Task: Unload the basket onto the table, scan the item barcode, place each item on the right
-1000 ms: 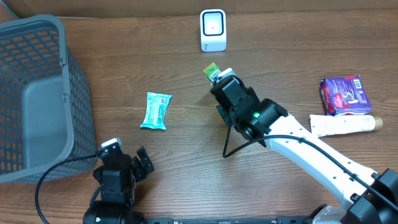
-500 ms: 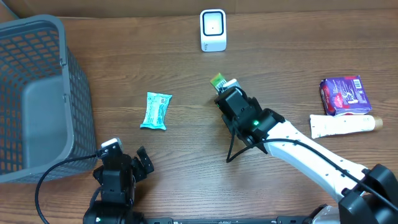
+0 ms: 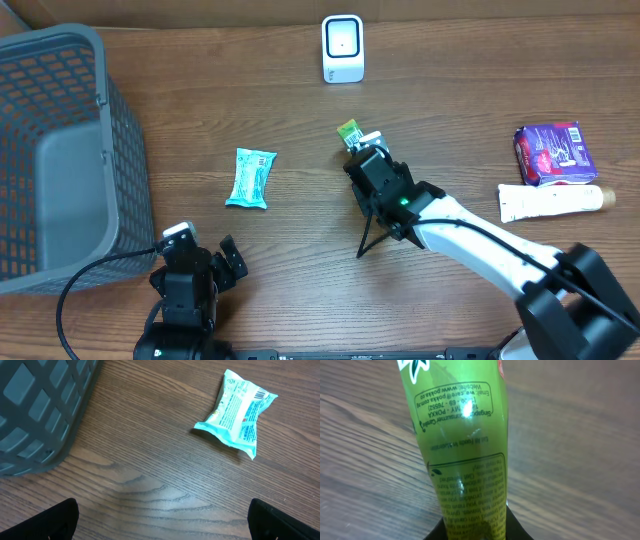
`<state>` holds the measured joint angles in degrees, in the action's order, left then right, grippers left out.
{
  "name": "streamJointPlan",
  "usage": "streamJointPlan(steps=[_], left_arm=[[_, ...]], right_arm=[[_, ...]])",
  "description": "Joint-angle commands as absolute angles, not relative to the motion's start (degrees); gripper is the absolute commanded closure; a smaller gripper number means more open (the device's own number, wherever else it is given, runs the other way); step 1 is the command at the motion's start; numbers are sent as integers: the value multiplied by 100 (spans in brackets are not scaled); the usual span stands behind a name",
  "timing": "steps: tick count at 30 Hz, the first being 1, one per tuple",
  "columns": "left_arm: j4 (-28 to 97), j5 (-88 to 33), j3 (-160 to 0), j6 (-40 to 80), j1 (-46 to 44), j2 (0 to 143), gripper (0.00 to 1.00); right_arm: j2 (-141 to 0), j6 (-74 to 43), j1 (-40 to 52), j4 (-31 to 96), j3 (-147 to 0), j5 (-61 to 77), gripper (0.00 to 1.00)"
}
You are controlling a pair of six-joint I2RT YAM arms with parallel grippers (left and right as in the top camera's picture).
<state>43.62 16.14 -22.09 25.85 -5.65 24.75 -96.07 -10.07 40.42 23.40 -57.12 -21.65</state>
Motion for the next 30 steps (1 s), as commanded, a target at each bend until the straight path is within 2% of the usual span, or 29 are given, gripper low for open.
streamJointPlan(steps=[1, 6, 12, 15, 21, 23, 26, 30], left_arm=[[4329, 1691, -2215, 2683, -576, 2425, 0], [4329, 1691, -2215, 2683, -576, 2425, 0], [4329, 1691, -2215, 2683, -576, 2425, 1], [4327, 1691, -2215, 2683, -576, 2425, 0], [4329, 1691, -2215, 2683, -576, 2425, 0], [4329, 1691, -2215, 2683, -576, 2425, 0], [4329, 1691, -2215, 2683, -576, 2425, 0], [4329, 1691, -2215, 2683, -576, 2425, 0]], right_arm=[[-9891, -1811, 3876, 2235, -5658, -2237, 96], [-9929, -1820, 3811, 2255, -5664, -2086, 95], [-9929, -1782, 3813, 2311, -5666, -2084, 67], [-9909, -1638, 3820, 2436, -5739, -1951, 61], [-9386, -1653, 3765, 3044, -6289, -1579, 60], [-9109, -1658, 3680, 3146, -6458, -1452, 57], [-8794, -1660, 3450, 3162, -6525, -1304, 53], [-8838, -1651, 2945, 3159, -6475, -701, 53]])
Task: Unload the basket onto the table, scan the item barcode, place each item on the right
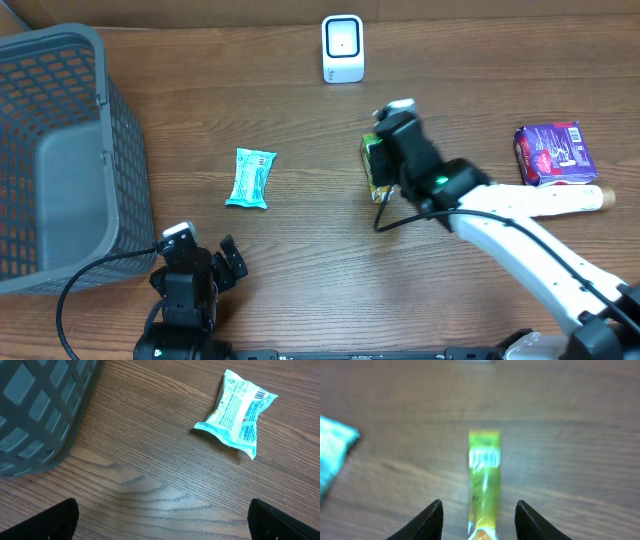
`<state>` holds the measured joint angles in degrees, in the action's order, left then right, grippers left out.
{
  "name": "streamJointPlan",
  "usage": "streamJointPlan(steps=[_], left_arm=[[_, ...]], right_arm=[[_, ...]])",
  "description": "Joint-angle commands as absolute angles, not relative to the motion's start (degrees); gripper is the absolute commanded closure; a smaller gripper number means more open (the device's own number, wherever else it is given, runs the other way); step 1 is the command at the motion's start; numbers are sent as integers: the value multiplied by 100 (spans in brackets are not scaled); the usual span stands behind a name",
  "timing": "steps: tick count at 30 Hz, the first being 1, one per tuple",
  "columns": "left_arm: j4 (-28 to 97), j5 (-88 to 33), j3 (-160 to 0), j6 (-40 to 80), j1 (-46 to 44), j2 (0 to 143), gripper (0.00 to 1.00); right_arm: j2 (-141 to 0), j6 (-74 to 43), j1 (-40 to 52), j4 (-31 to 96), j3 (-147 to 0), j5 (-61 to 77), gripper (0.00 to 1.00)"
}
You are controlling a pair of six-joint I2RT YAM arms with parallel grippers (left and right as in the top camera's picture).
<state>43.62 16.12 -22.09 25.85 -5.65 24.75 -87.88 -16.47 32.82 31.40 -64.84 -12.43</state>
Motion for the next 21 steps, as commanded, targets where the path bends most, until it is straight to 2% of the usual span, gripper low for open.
streamJointPlan(steps=[1, 7, 12, 21], left_arm=[[4327, 1691, -2215, 2683, -576, 2425, 0], [4329, 1691, -2215, 2683, -576, 2425, 0], [4329, 1691, -2215, 2683, -576, 2425, 0], [4329, 1691, -2215, 2683, -576, 2425, 0]], right_arm=[[-8910, -1651, 2829, 3146, -6449, -460, 53], [-9594, -1653, 2335, 3105, -6403, 847, 53], [-10042, -1586, 2263, 2917, -6403, 1885, 55], [-10106, -1509, 2480, 2856, -6403, 2543, 62]])
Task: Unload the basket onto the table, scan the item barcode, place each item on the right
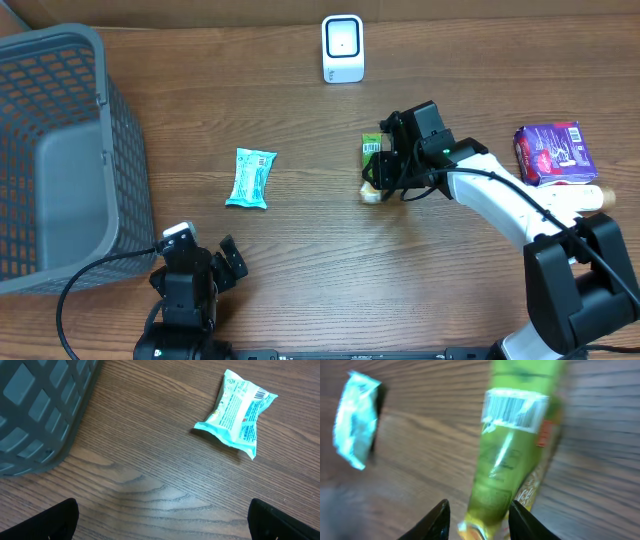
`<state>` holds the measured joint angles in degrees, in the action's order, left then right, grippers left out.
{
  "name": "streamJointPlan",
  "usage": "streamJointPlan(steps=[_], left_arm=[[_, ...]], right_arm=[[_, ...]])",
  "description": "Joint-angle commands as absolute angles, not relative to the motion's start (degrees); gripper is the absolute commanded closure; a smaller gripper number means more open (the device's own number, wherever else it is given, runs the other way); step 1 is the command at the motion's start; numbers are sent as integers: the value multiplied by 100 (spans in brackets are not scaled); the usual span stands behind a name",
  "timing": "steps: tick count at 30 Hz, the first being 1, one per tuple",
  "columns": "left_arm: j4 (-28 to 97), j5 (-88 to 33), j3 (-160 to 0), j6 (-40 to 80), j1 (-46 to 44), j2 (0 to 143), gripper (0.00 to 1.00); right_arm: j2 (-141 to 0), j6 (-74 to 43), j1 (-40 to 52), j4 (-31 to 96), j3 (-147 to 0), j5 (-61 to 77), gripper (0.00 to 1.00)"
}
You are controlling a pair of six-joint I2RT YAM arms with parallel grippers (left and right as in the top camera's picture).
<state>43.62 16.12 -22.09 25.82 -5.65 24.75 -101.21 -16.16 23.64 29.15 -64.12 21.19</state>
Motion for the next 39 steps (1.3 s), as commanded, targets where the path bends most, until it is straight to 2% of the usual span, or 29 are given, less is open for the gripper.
streamJointPlan(steps=[1, 9, 16, 27, 32, 36, 38, 39], left_arm=[[4329, 1691, -2215, 2683, -576, 2425, 1], [4329, 1691, -2215, 2685, -576, 2425, 1], [4329, 1691, -2215, 2683, -576, 2425, 0], [4329, 1691, -2215, 2683, -576, 2425, 0], [4331, 1691, -2215, 2685, -576, 2427, 0], [4344, 1691, -2215, 2683, -576, 2427, 0], [4344, 1691, -2215, 2683, -576, 2427, 0], [4344, 1691, -2215, 2683, -576, 2427, 0]], right_arm=[[-10106, -1476, 2508, 2840, -6407, 2563, 62], [-10106, -1474, 2805, 2521, -6410, 2519, 61], [-10029, -2873, 2700, 2982, -6466, 1352, 72], [-9439, -2919, 2530, 3063, -6576, 1326, 69], [-9441, -3310, 2298, 3262, -6558, 768, 66], [-9577, -3415, 2174, 3094, -6558, 401, 90], [-9795, -3592, 2167, 2910, -6558, 294, 96], [-9924, -3610, 2167, 2792, -6558, 311, 96]])
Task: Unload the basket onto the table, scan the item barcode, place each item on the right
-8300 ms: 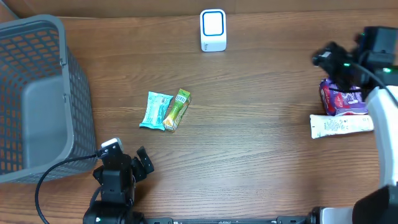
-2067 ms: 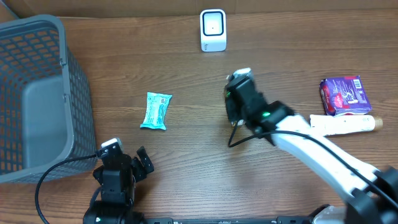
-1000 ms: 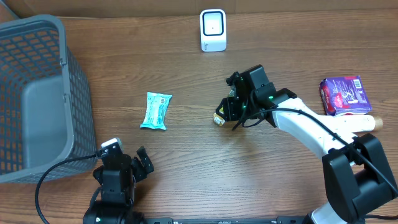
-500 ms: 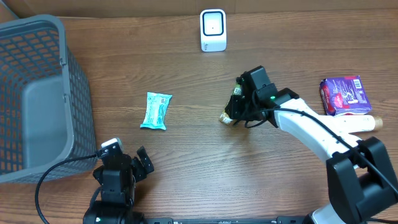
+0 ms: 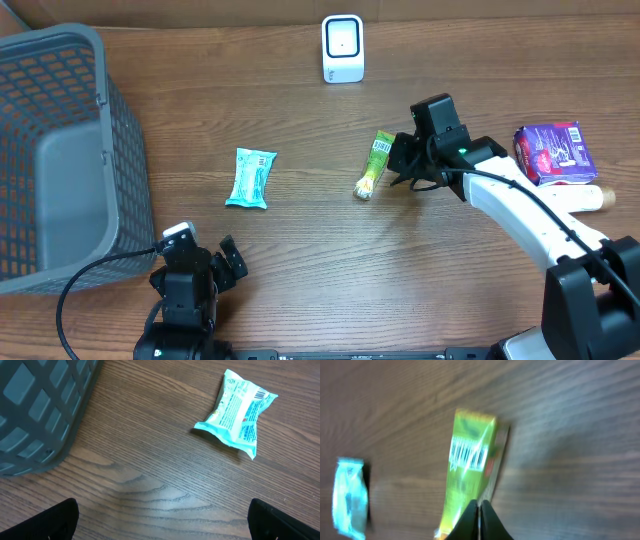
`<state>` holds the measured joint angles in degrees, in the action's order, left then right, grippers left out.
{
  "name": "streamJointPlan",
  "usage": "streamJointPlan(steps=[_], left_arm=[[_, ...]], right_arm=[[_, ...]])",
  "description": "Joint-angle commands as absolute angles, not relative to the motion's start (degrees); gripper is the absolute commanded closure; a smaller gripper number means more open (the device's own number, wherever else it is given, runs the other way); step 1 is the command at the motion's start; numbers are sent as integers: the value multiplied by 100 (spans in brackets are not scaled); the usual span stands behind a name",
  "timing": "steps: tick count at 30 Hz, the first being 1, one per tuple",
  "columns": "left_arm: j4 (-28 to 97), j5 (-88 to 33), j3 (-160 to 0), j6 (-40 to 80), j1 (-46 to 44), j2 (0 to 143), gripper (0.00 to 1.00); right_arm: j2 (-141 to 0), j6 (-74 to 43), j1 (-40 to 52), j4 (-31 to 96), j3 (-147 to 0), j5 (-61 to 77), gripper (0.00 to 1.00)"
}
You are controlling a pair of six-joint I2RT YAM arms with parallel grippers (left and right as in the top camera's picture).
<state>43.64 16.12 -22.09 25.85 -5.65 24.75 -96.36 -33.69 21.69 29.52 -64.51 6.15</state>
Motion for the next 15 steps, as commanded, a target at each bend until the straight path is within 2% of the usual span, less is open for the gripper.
streamJointPlan(steps=[1, 11, 15], left_arm=[[4344, 1691, -2215, 2683, -576, 2427, 0], [4344, 1691, -2215, 2683, -576, 2427, 0], [4344, 1691, -2215, 2683, -576, 2427, 0]], right_arm=[[-10049, -3642, 2167, 2694, -6558, 327, 96], [-10556, -4005, 2167, 2217, -6560, 311, 96], [-10558, -3286, 2261, 1723, -6560, 854, 96]])
